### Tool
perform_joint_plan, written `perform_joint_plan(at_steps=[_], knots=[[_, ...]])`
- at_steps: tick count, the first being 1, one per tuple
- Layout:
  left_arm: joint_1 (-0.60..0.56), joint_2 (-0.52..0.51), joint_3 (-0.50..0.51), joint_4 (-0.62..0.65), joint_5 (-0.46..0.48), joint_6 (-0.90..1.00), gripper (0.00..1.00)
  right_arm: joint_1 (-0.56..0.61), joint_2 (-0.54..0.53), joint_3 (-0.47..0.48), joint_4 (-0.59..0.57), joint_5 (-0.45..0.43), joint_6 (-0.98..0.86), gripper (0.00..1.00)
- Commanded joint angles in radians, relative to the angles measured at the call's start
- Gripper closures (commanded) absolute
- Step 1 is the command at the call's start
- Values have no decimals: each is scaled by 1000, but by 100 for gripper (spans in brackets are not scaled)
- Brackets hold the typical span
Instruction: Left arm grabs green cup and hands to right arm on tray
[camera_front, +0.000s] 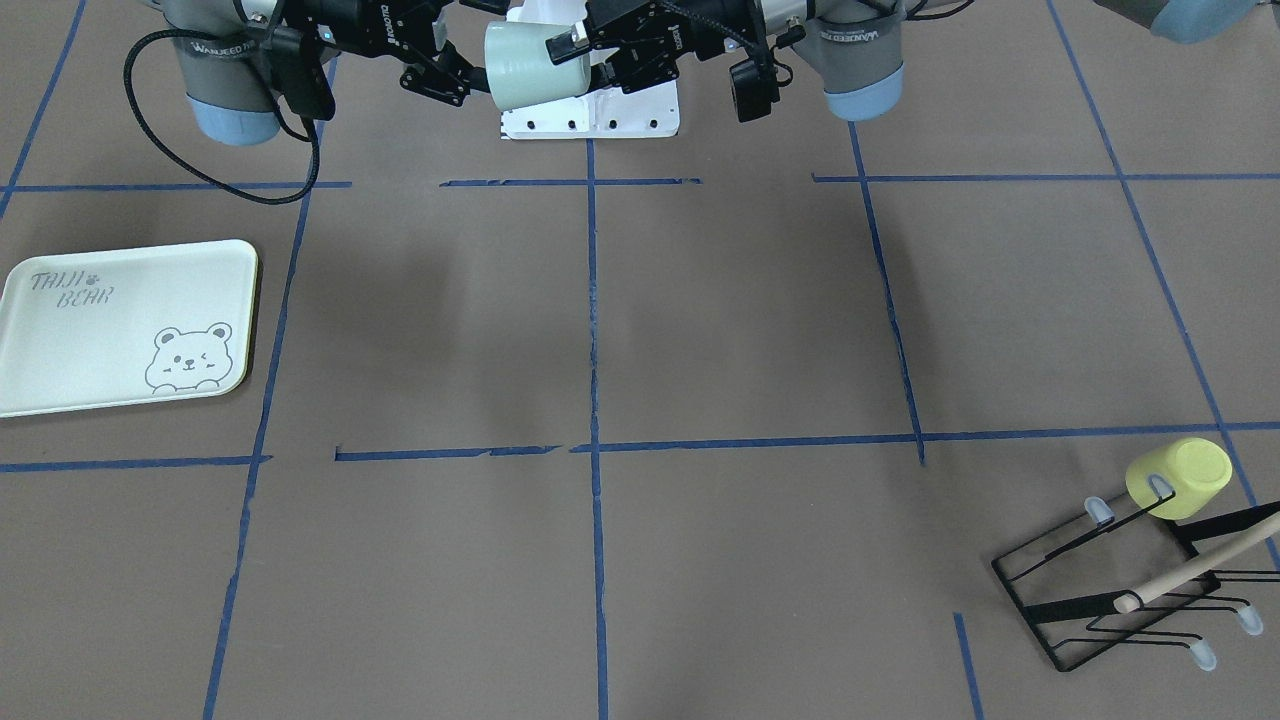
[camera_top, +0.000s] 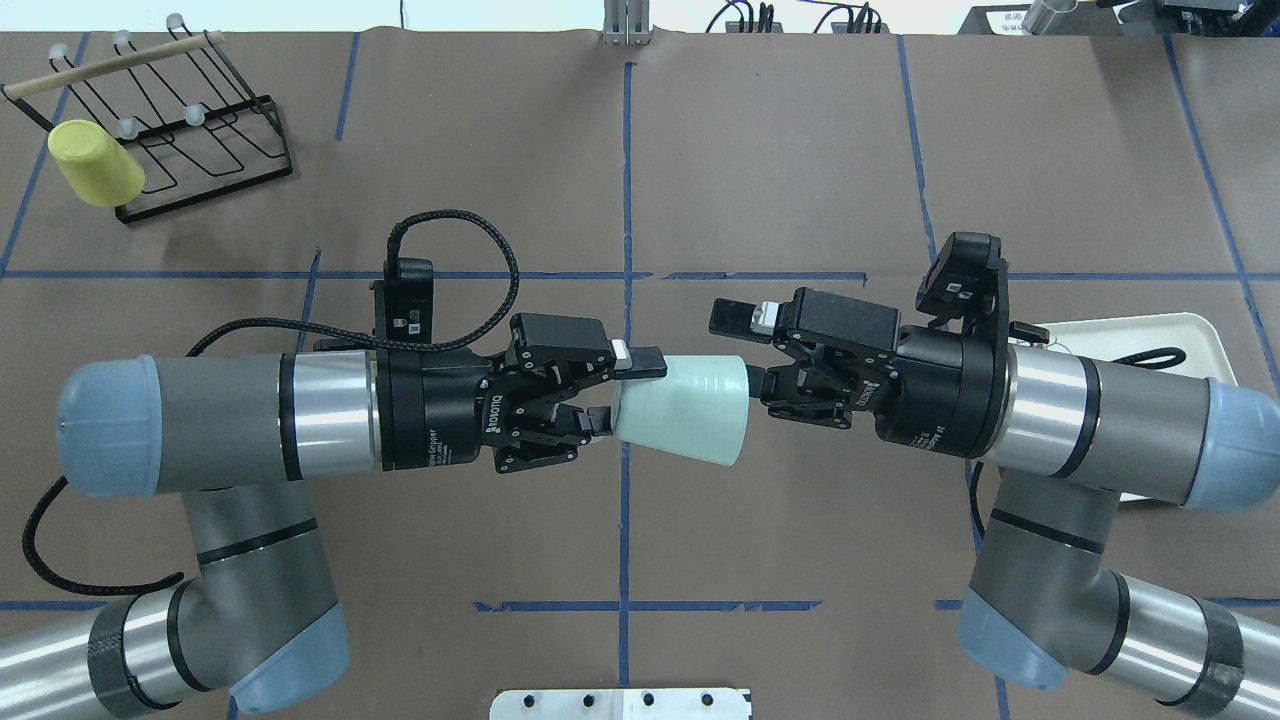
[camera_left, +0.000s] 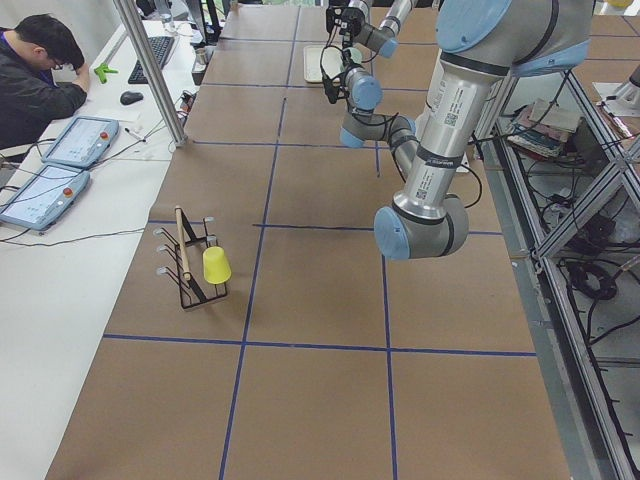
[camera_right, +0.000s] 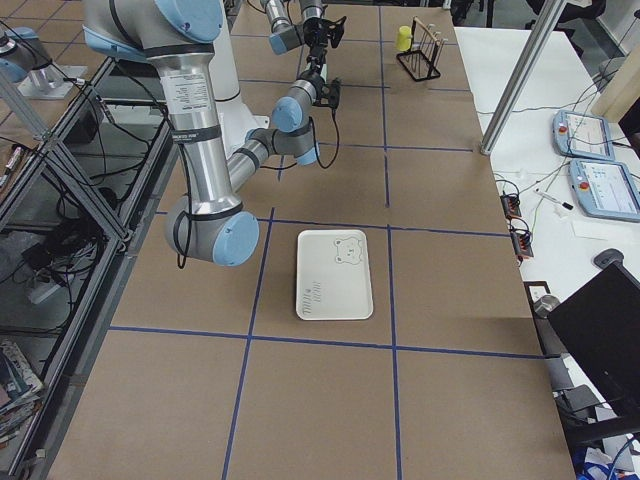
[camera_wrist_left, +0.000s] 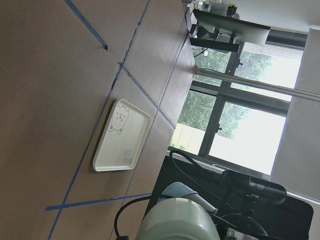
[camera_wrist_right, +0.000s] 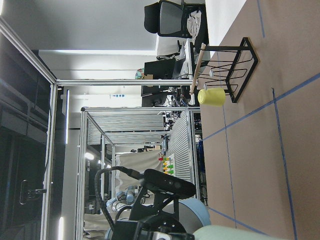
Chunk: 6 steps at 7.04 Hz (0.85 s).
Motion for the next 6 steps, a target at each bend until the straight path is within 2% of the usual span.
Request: perform_joint_plan(at_steps=[1,4,5,6], knots=[[1,-5,1,0,1,0,73,-2,-3,3,1,3,-1,3],[-1,-3,1,0,1,-2,72,-6,-9,9,3,9,-3,5],[-1,-3,1,0,-1,-2,72,-6,-15,14,6,12,-3,17],[-2,-3,1,0,-1,-2,72,-11,-15,12,6,12,-3,24]])
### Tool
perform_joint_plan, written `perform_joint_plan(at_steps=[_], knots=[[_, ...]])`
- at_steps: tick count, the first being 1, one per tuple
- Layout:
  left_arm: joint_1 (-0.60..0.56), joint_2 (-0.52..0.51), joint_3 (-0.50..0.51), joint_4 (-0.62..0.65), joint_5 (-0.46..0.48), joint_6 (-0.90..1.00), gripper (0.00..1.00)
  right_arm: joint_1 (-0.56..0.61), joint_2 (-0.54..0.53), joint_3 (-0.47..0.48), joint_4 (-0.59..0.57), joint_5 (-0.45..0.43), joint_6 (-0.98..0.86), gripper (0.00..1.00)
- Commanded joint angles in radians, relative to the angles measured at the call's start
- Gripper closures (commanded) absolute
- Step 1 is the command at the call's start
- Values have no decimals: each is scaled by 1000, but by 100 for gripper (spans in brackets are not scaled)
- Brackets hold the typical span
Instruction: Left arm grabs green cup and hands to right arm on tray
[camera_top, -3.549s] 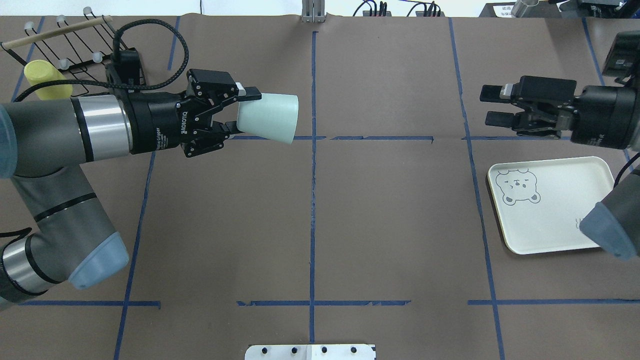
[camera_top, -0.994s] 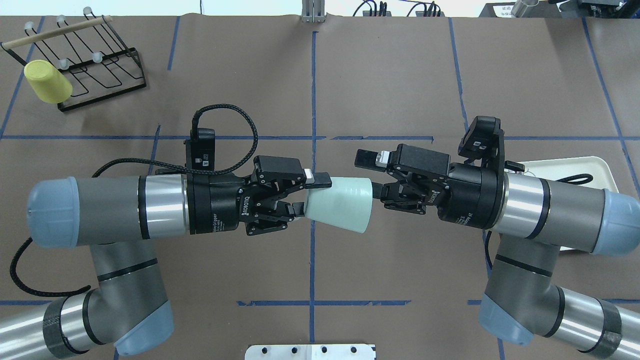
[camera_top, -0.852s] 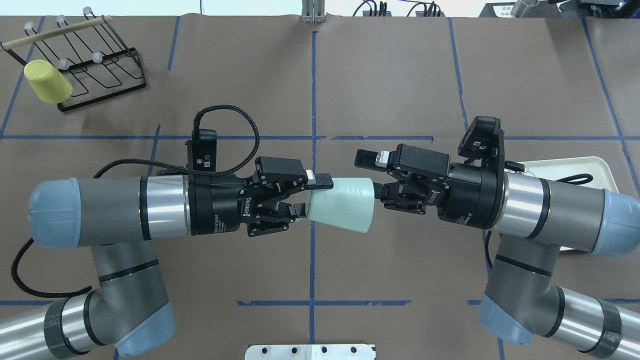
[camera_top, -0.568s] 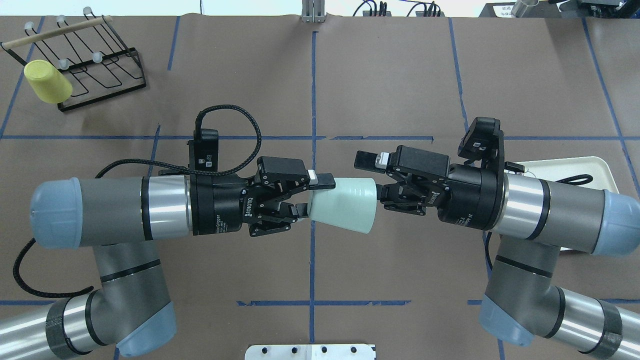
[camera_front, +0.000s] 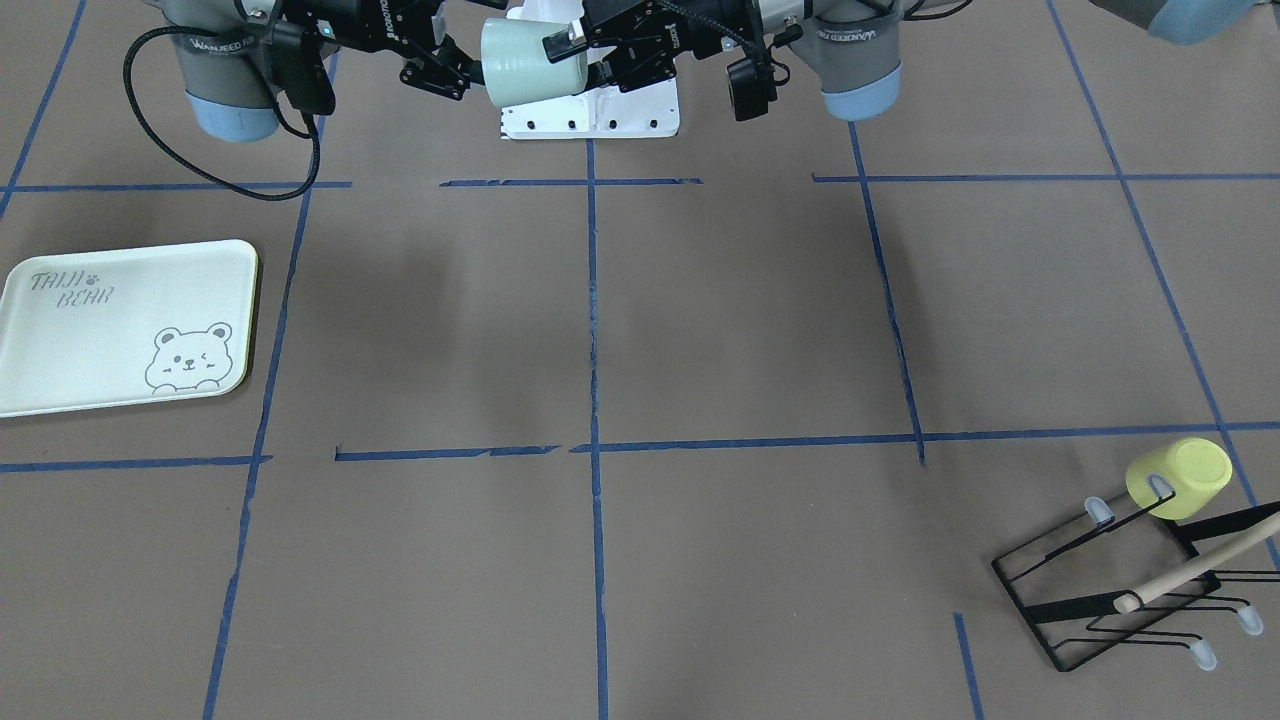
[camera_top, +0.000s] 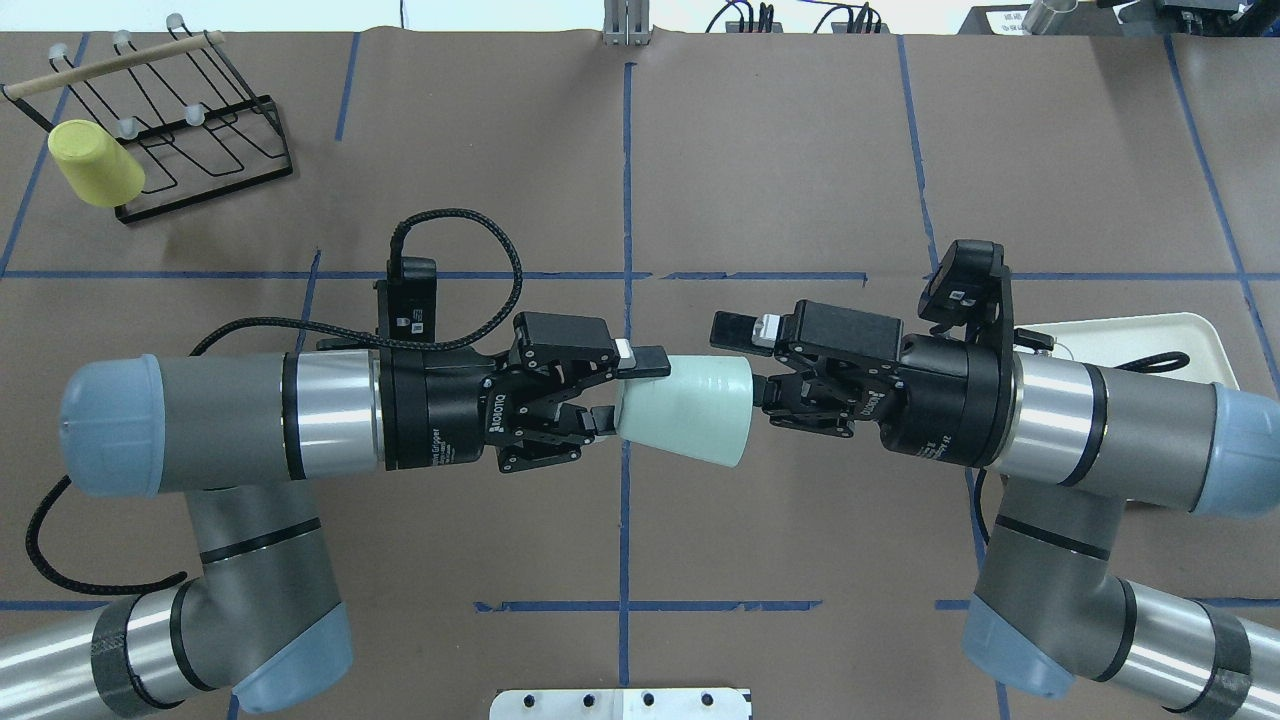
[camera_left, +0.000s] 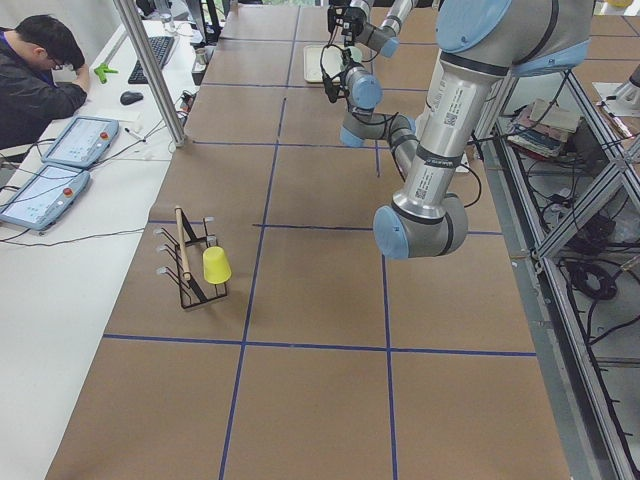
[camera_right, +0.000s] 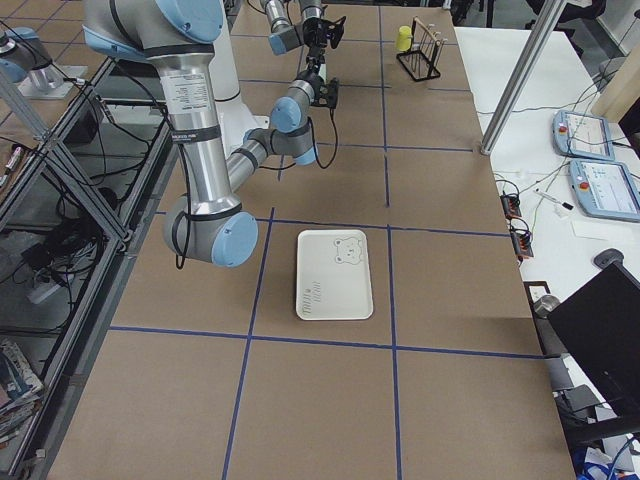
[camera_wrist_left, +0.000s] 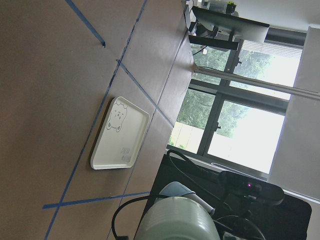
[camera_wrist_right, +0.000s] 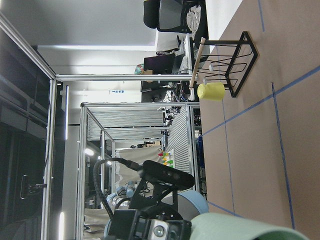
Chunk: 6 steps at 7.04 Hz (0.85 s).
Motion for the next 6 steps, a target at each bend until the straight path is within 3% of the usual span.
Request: perform_joint_plan(at_steps=[1,3,6], knots=[[-1,0,0,0,-1,0,72,-5,-4,1,3,6,0,34],[-1,0,0,0,-1,-2,72,-8,-4,1,3,9,-2,63],[-3,0,-2,-2,-1,-2,72,-10,1,-1,4,12,-3,76]])
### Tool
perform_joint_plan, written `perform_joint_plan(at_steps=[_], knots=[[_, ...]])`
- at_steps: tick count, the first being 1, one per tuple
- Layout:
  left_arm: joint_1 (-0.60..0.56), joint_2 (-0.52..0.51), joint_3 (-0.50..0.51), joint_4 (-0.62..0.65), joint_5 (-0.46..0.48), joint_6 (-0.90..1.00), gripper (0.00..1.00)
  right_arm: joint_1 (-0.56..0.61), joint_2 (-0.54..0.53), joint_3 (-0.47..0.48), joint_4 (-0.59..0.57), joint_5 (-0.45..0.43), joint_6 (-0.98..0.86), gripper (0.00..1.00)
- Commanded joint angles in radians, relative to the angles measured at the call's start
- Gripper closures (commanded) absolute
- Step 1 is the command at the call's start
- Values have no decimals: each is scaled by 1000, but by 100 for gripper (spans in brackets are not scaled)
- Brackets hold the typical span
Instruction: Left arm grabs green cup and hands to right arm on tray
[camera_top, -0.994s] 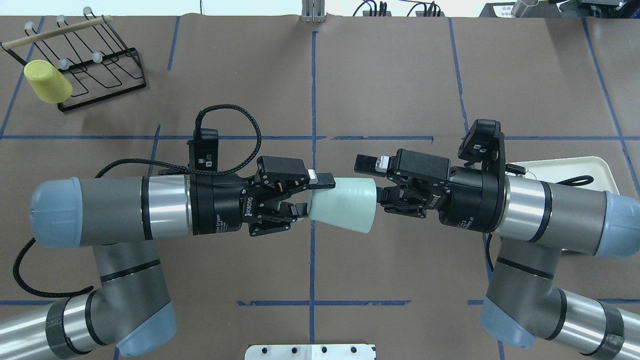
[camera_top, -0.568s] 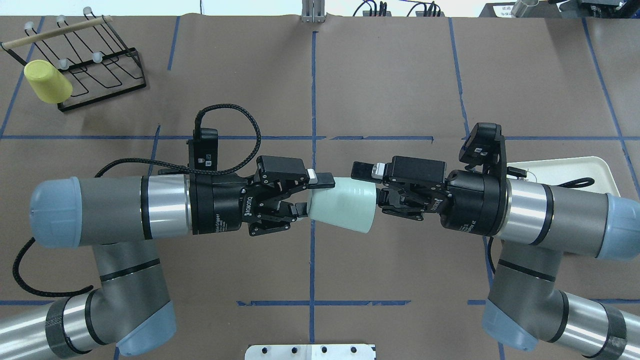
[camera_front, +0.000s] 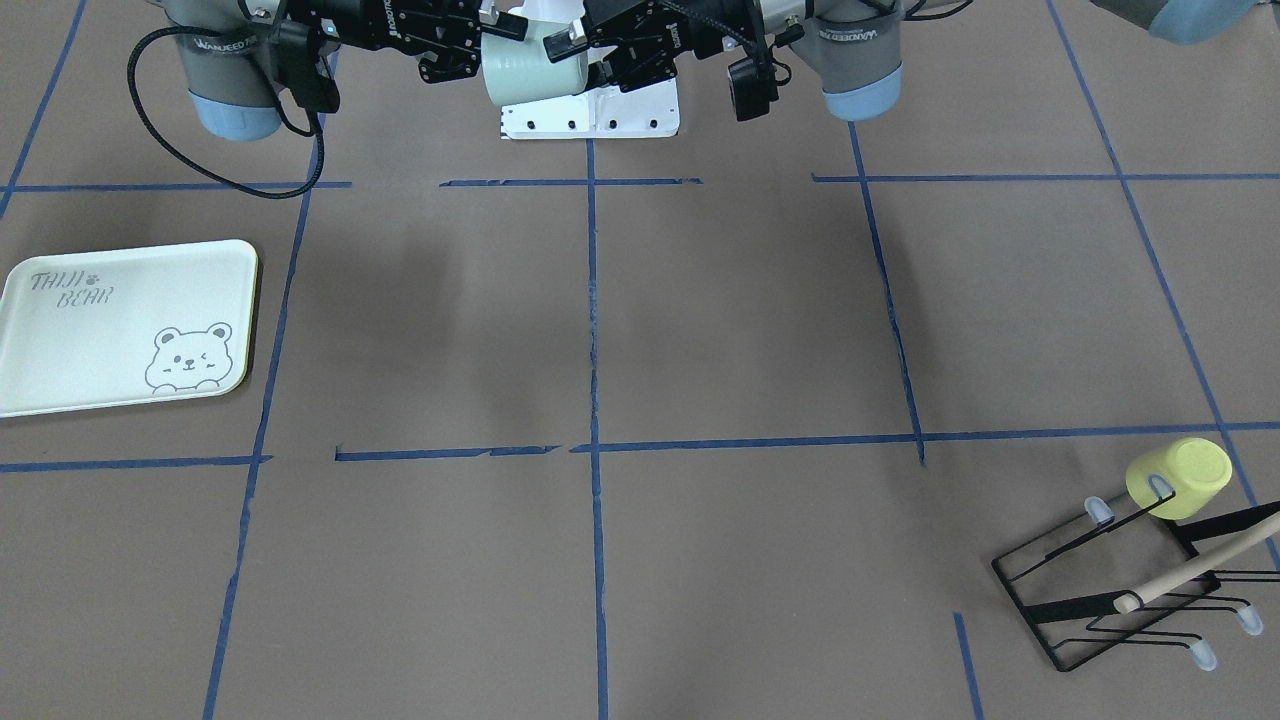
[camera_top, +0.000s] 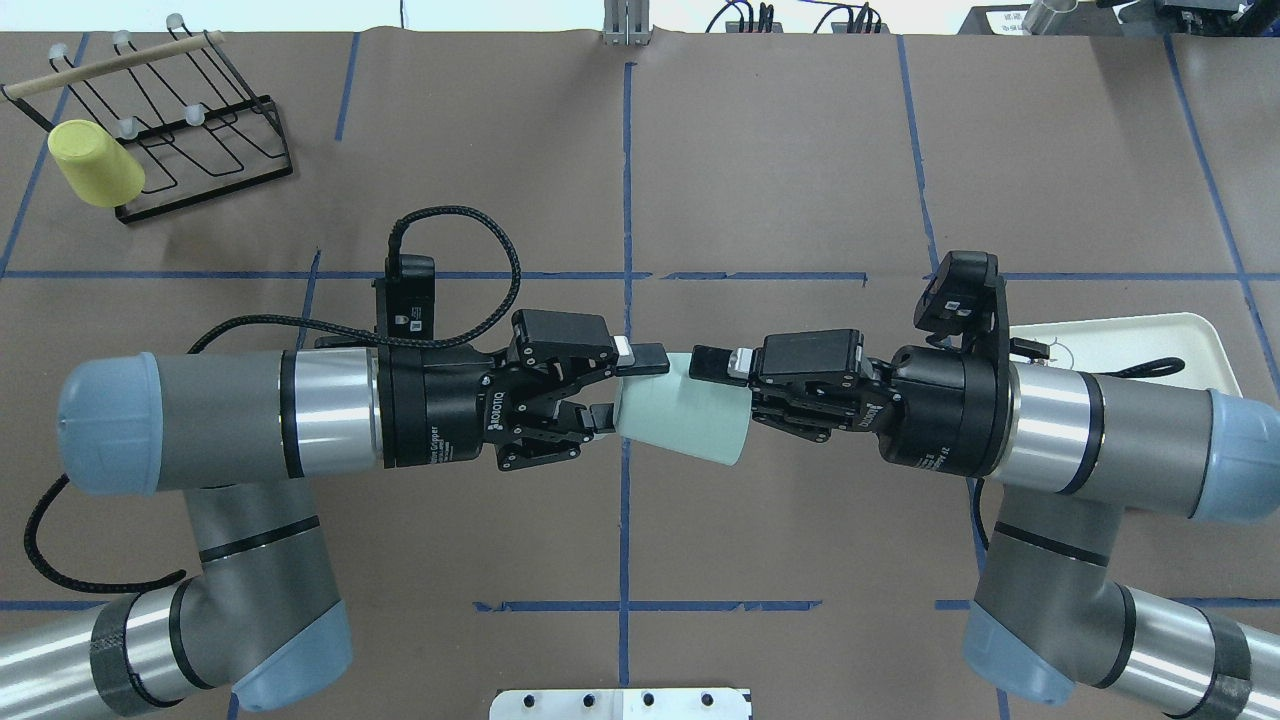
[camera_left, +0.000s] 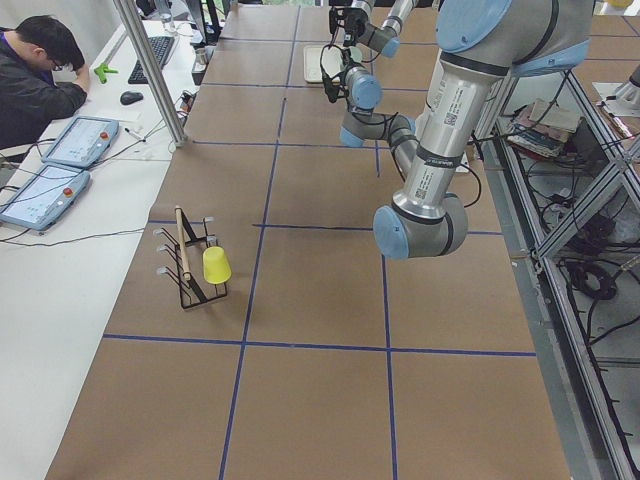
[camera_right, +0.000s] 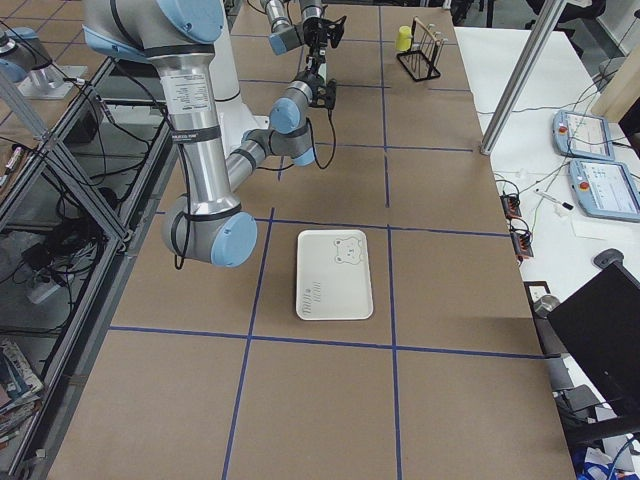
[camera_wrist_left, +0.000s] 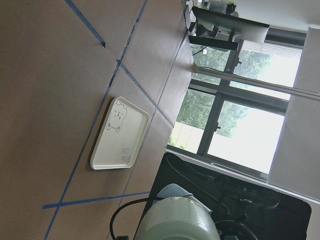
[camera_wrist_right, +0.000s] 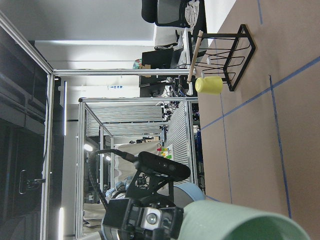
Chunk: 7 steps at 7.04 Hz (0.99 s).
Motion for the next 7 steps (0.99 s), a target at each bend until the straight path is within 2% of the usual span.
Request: perform_joint_plan(at_steps=[1,2,5,7], knots=[[0,0,1,-6,1,0,56,0,2,0,2,1,-2,88],[-11,2,1,-4,0,5,1,0,2,-2,2,7,-7,99],[-46,3,16,2,-5,12,0,-2,9,0,3,16,-8,100],[-107,2,77,4,-3,12,0,3,5,3,0,17,-8,100]])
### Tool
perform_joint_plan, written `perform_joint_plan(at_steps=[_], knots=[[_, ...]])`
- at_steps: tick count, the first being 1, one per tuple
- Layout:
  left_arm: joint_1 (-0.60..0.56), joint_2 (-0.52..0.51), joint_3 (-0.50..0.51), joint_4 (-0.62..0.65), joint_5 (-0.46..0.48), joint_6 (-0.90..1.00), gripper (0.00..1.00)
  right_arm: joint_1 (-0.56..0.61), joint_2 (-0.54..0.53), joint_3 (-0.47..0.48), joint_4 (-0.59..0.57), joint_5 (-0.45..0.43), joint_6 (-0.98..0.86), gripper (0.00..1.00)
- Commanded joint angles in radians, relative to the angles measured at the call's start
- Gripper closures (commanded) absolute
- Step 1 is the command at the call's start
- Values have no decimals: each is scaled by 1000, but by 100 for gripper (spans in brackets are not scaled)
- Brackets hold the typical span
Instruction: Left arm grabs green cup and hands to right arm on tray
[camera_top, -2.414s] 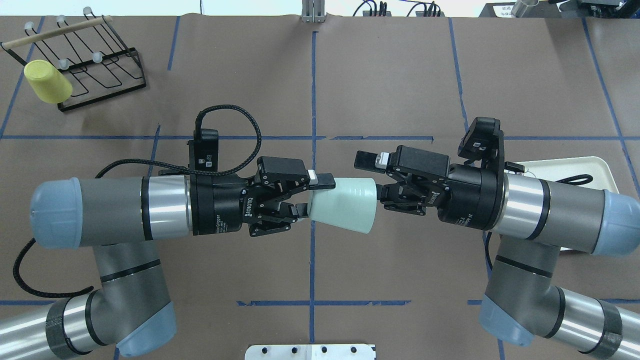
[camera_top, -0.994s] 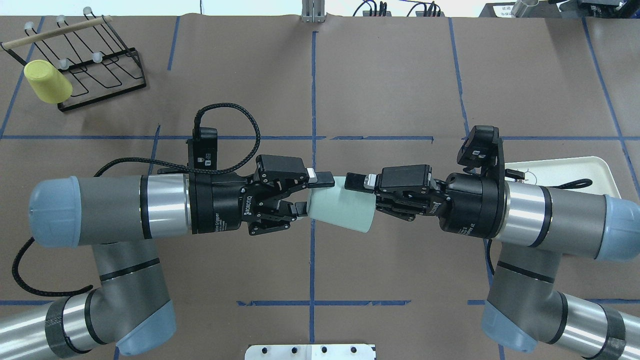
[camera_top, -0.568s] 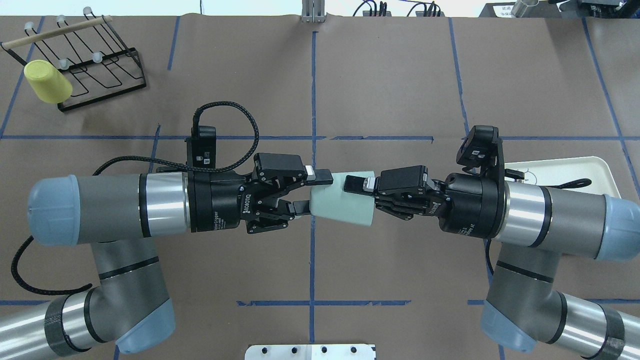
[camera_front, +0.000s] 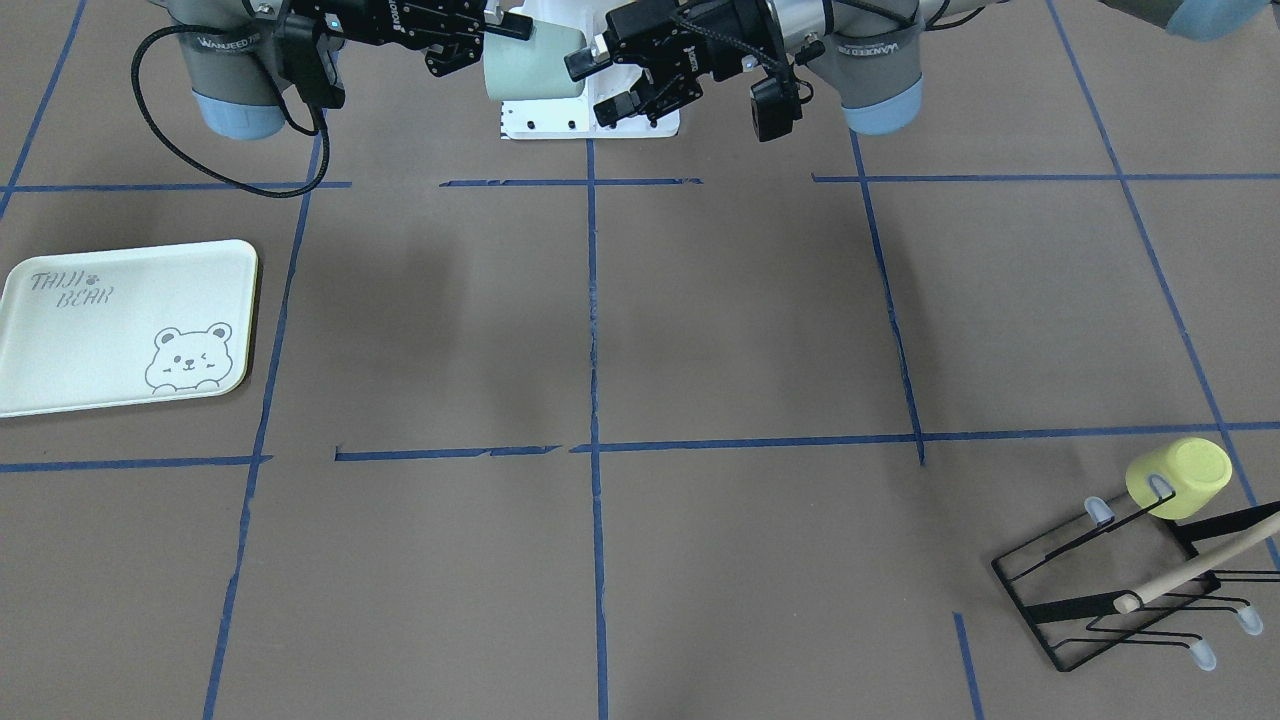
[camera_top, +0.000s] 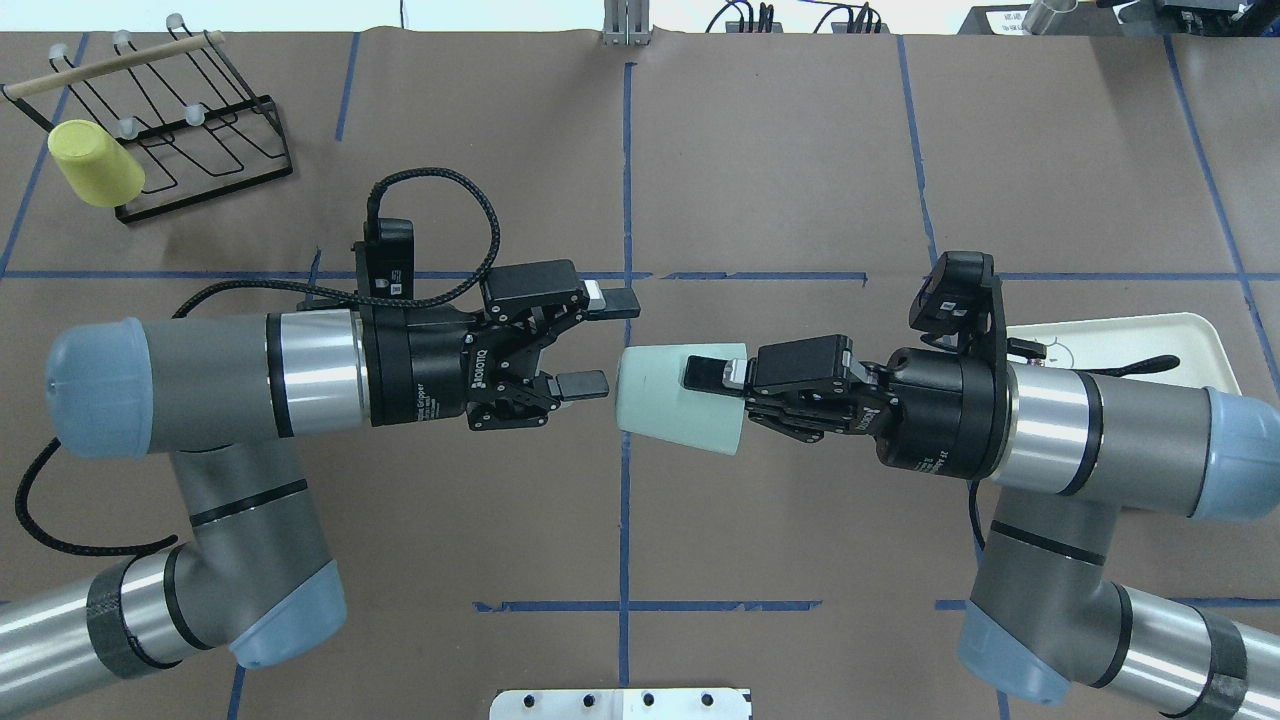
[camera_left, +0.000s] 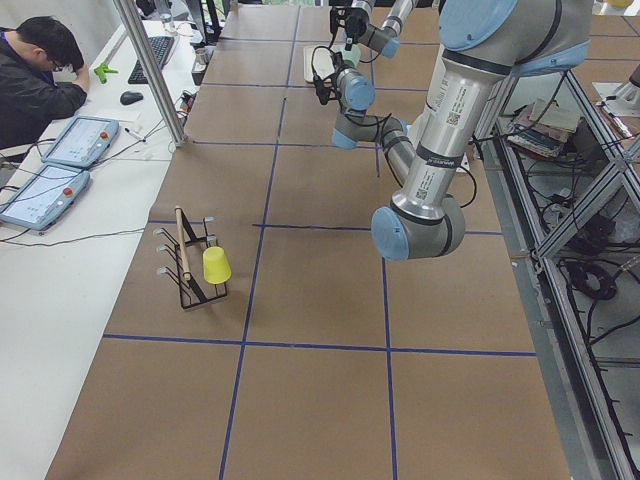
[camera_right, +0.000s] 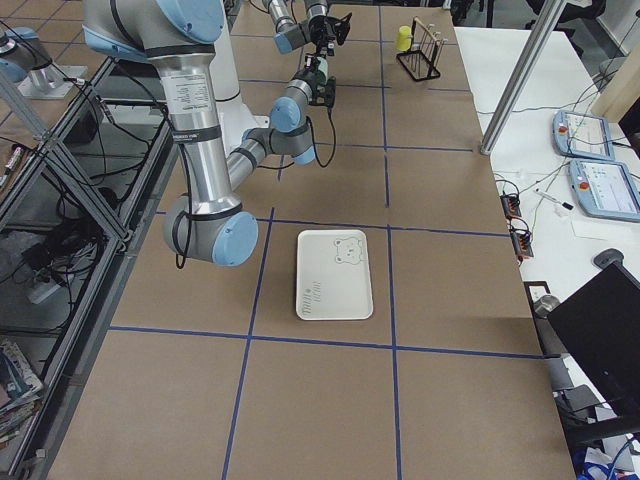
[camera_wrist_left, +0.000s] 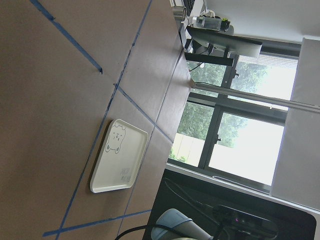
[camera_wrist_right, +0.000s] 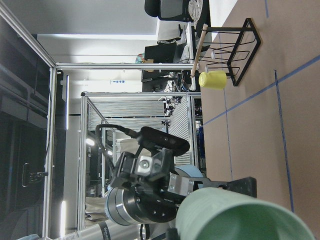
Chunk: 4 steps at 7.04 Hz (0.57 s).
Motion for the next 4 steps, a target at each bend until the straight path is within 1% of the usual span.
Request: perform_joint_plan(at_steps=[1,2,3,4], knots=[[-70,1,91,6,3,8,0,12,-8,-3,-18,4,-2,100],[-133,4,181,23,-12,33,0,79,-13,-13,-117,78,-2,100],[-167,4,236,79,-79,162,0,202,-1,-11,-305,276,-6,100],[-222,7,236,225,-186,276,0,294,4,-8,-462,430,-111,100]])
